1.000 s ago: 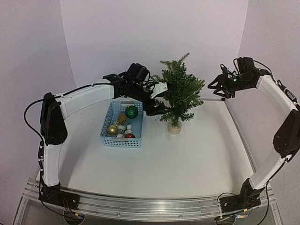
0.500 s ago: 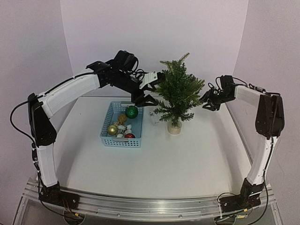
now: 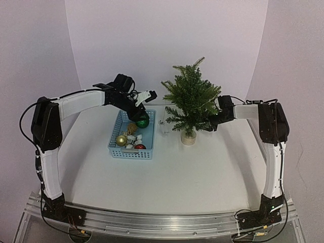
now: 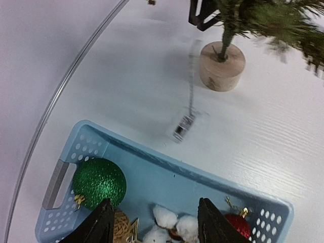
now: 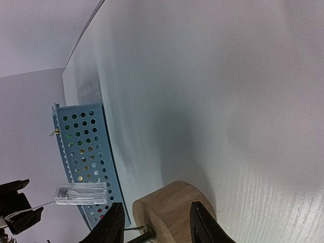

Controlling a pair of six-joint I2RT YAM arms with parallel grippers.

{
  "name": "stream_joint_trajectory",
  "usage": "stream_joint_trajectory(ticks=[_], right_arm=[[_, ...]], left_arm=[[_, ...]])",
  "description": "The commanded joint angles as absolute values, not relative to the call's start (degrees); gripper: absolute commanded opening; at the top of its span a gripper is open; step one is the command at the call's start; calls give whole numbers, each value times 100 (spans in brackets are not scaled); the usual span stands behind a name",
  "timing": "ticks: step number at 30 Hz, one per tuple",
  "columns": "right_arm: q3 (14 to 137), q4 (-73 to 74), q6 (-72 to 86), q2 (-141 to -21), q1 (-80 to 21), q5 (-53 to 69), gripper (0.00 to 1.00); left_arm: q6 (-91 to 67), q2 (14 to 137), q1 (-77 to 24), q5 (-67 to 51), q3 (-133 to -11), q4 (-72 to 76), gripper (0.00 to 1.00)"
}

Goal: Decorate the small christmas tree

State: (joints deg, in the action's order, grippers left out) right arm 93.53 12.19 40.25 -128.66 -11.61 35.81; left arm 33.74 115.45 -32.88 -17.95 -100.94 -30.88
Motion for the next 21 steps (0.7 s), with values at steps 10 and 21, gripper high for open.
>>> stream_joint_trajectory(ticks=[10,21], right_arm=[[8650,-304,4799,-12835,-1412,3757,43],[7535,-1565,5643,-12274,-1839,3185,39]], left_arm=[[1566,13155,-3651,-1759,-11524,-1409,54],[1205,13846,-3816,-1882,-12250,-1009,51]])
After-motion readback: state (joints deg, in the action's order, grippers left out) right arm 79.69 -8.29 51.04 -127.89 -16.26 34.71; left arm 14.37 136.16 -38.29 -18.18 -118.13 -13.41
